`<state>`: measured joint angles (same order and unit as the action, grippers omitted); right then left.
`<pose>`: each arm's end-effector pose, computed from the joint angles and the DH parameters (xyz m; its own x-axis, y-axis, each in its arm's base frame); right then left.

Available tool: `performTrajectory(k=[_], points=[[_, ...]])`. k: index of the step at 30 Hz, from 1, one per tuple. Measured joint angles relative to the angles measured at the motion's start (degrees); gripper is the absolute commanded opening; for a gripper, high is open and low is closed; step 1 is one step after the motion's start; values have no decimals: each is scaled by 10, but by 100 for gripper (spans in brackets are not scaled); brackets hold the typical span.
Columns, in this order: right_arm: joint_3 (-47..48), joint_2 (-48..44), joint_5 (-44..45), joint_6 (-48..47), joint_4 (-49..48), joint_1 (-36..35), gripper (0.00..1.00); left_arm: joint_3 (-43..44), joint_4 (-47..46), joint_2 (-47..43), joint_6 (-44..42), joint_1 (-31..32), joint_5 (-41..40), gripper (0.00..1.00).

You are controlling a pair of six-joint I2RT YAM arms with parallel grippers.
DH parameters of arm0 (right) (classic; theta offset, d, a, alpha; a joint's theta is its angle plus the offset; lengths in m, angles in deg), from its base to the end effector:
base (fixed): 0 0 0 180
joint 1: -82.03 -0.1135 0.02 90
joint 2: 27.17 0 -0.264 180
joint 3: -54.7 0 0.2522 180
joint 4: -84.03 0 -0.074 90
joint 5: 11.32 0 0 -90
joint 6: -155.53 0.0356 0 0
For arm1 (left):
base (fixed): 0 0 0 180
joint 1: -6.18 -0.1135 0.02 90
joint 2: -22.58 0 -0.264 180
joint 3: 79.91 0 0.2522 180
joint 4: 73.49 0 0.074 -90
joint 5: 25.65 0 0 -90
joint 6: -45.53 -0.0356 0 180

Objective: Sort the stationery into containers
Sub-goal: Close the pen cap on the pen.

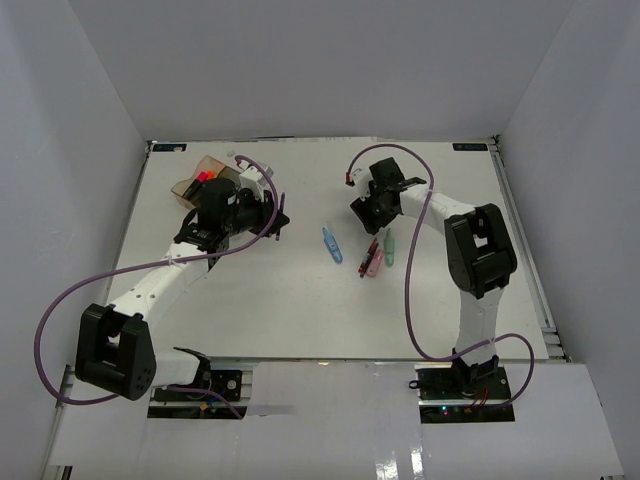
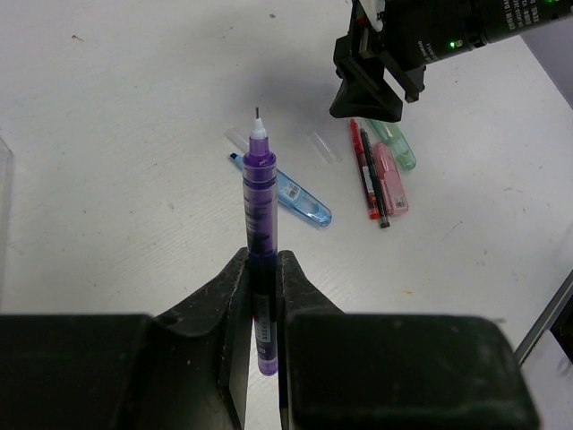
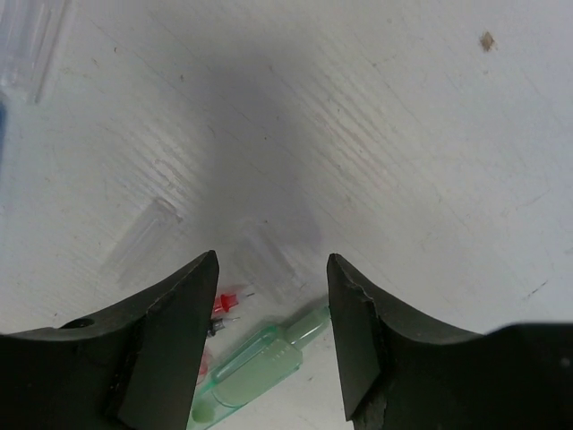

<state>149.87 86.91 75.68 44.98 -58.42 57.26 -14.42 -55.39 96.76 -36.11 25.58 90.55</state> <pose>0.3868 0.1805 0.1815 -0.5526 -0.6410 -0.5327 -0.6820 0.7151 -0.1531 0.2701 -0.1118 0.2816 -0.5180 0.0441 -0.8542 0.6008 0.7296 -0.3267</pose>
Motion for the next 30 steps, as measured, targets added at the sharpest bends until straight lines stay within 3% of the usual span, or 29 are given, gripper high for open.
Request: performTrajectory(k=[13, 16, 23, 30], points=[[22, 28, -13, -42, 30, 0, 46, 0, 0, 0, -2, 0, 7, 6], [22, 28, -16, -48, 31, 0, 37, 0, 1, 0, -3, 0, 10, 6], [32, 35, -23, -63, 38, 0, 38, 0, 2, 0, -4, 0, 14, 6], [52, 48, -23, -74, 49, 0, 17, 0, 2, 0, -4, 0, 15, 6]])
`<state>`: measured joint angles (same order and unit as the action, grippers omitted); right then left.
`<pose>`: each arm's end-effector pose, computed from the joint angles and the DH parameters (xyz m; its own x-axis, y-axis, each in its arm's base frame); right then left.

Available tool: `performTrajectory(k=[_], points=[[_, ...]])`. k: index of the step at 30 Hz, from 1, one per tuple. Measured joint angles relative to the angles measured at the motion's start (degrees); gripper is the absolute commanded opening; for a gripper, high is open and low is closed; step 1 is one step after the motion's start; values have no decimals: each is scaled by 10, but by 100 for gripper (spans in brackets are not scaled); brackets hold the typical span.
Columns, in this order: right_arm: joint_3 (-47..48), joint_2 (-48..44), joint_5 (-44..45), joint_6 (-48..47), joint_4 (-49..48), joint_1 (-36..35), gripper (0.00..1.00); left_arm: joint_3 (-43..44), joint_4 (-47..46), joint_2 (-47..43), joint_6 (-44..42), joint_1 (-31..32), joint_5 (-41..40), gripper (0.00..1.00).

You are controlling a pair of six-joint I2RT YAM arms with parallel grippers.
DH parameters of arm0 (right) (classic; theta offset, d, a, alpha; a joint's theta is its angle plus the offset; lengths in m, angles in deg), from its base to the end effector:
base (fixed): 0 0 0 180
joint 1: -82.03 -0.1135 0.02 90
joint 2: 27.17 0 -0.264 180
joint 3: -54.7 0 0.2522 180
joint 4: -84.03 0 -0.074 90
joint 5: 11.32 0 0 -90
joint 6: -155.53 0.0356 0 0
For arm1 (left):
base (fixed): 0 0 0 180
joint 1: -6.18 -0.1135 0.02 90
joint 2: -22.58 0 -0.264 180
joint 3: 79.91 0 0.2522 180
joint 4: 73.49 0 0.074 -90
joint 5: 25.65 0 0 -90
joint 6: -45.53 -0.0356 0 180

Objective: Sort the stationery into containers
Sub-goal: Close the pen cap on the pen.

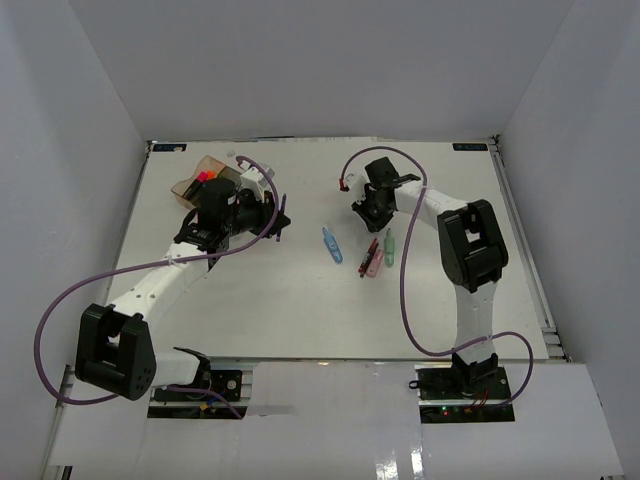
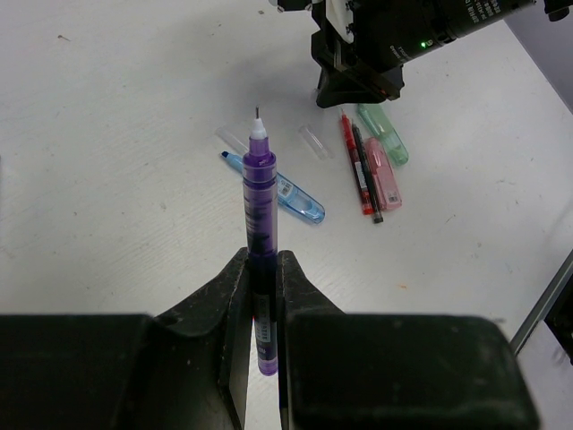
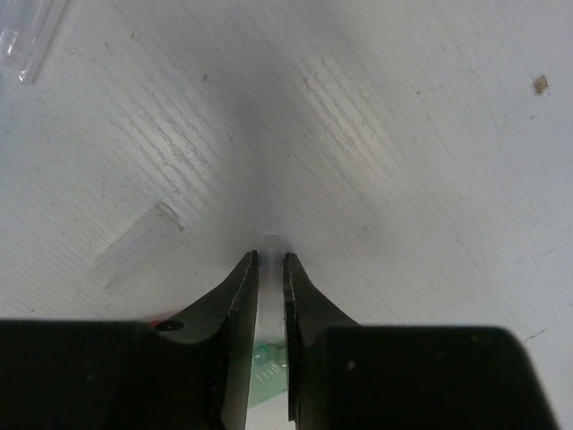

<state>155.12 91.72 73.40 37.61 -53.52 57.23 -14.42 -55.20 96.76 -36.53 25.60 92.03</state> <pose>0.3980 0.1875 0.1691 -0.4864 -0.7384 -0.4671 -0.7764 0.6105 -0.1565 0.2693 -0.1125 0.2815 -0.5184 0.0530 -0.8535 0.6192 0.7117 -0.3318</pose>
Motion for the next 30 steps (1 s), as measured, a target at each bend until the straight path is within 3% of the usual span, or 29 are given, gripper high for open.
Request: performTrajectory(k=[2, 3, 11, 15, 23, 30], points=[[6, 2, 4, -3, 3, 0, 14, 0, 0, 0, 0, 0, 0, 6], [8, 3, 6, -4, 5, 0, 8, 0, 0, 0, 0, 0, 0, 6], [45, -4, 0, 9, 18, 0, 8, 0, -1, -2, 1, 0, 16, 6], [39, -82, -1, 49, -6, -14, 8, -5, -9, -14, 8, 0, 40, 6], [-56, -330, 17, 152, -221, -136, 8, -33, -73, -58, 39, 0, 114, 8], [-151, -402, -17, 251, -416, -176, 8, -64, -149, -81, 76, 0, 184, 8]])
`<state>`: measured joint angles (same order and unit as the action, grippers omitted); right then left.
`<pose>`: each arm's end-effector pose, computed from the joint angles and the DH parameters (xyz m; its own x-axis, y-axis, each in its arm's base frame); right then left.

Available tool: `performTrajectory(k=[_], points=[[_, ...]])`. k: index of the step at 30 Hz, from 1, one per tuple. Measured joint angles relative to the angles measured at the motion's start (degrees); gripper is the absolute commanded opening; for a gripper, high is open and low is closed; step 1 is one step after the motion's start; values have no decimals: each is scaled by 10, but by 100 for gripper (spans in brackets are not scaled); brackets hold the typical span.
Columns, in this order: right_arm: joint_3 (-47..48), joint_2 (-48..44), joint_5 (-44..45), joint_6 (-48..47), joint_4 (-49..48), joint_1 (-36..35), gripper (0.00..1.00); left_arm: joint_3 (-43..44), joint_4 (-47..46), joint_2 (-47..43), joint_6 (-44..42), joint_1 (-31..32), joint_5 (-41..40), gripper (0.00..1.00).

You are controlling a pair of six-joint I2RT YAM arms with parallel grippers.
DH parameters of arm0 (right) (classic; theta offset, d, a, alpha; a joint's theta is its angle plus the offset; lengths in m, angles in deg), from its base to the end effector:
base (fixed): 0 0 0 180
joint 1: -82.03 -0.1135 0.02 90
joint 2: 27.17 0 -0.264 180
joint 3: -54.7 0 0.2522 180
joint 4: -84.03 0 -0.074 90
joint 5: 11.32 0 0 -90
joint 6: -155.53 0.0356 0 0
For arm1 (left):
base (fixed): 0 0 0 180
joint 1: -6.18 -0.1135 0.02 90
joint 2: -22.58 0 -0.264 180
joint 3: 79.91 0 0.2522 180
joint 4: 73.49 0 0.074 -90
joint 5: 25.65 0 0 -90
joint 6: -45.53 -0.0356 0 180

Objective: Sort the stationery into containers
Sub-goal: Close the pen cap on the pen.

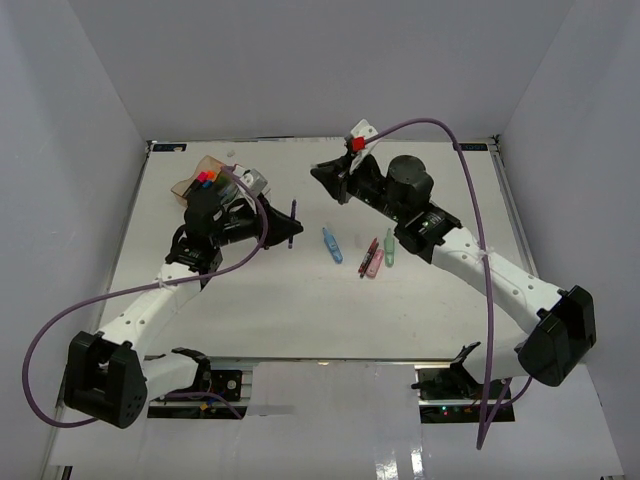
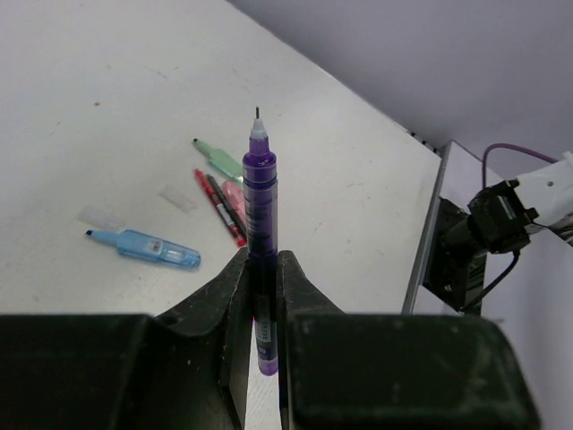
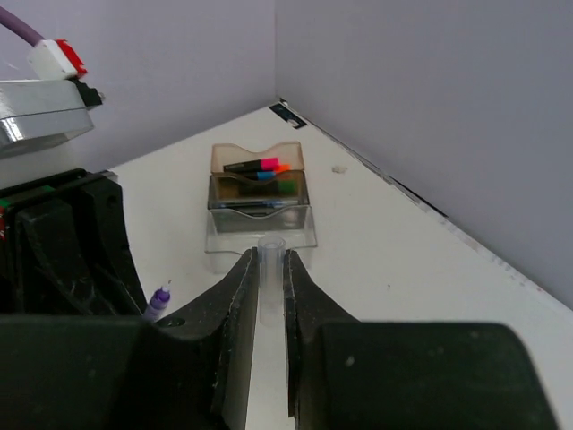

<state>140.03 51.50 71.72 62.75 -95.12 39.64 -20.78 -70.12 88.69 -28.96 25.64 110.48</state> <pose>0.2389 0.2239 0.4127 0.1115 0.0366 -0.9931 -0.7537 0.6544 -0.0605 0.2371 -0.1110 0.3065 -0.4038 -0.0539 -0.9133 0.8215 0.4180 -0.3879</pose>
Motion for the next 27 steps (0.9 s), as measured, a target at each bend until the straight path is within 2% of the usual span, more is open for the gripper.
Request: performTrajectory(k=[4, 12, 27], points=[[-28, -3, -26, 49, -71, -11, 8, -19, -49, -3, 29, 0, 40, 7], [-47, -5, -70, 111, -195, -28, 8, -20, -86, -11, 51, 2, 73, 7], [-113, -6, -104, 190, -297, -49, 8, -32, -123, -42, 54, 2, 78, 6]])
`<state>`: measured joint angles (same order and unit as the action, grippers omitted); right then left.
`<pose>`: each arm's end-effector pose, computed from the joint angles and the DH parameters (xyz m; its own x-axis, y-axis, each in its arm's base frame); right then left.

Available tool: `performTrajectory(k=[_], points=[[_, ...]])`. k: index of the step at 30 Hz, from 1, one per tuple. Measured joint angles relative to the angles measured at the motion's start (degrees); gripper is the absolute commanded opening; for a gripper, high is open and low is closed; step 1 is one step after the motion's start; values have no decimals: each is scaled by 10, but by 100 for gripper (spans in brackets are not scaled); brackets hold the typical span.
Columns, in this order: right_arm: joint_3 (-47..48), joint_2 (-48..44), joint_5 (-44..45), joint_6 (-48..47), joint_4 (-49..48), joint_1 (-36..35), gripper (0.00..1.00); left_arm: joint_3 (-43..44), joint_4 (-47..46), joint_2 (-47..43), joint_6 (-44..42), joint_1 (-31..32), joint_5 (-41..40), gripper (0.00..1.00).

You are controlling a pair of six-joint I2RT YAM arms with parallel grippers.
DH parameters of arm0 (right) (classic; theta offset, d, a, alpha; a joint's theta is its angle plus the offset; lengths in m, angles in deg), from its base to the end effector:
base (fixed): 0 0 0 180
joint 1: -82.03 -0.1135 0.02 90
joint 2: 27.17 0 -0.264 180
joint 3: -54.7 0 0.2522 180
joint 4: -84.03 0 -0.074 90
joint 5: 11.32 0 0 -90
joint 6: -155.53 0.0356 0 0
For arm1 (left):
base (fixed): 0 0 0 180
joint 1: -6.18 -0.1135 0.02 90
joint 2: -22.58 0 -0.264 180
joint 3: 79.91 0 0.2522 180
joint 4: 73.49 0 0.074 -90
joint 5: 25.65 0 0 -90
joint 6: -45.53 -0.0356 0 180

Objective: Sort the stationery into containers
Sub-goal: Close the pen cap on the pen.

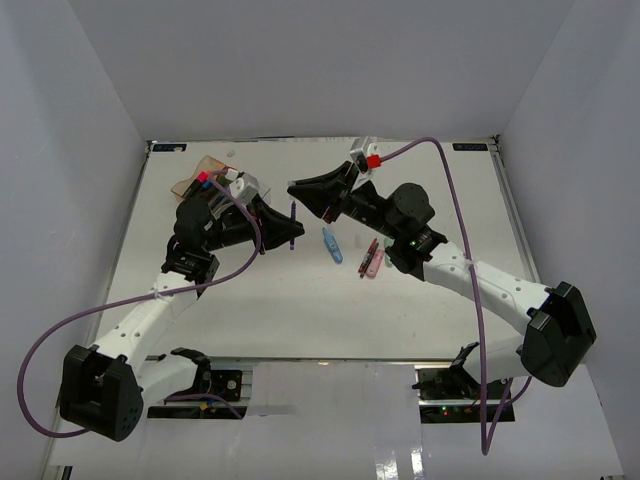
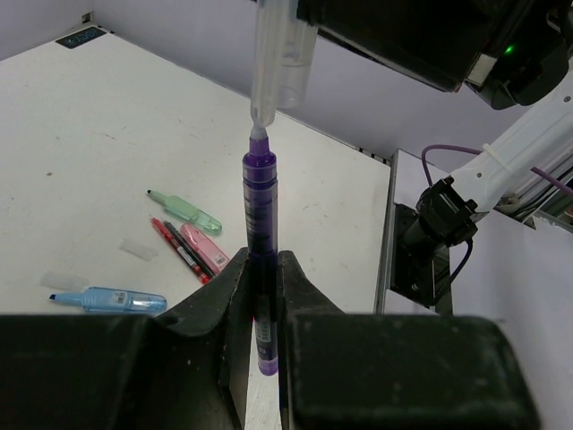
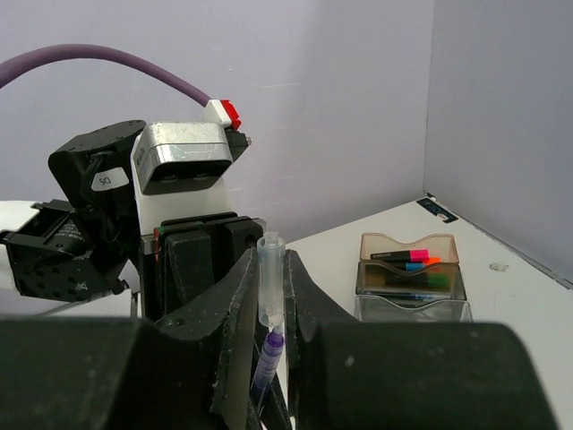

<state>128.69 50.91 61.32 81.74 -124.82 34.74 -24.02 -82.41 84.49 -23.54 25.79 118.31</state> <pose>0.2059 0.2387 0.3990 0.0257 0.4207 -0.9069 -0.9292 0.3446 0.1335 0.2177 -0.1081 0.3248 -0.2978 -0.1170 -0.9474 0.9120 0.2584 -0.3186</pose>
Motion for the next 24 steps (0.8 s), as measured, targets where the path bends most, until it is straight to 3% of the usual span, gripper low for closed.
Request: performTrajectory(k=[24], points=[[-2, 0, -9, 27, -21, 0, 8, -14, -31, -13, 8, 0, 12, 6]])
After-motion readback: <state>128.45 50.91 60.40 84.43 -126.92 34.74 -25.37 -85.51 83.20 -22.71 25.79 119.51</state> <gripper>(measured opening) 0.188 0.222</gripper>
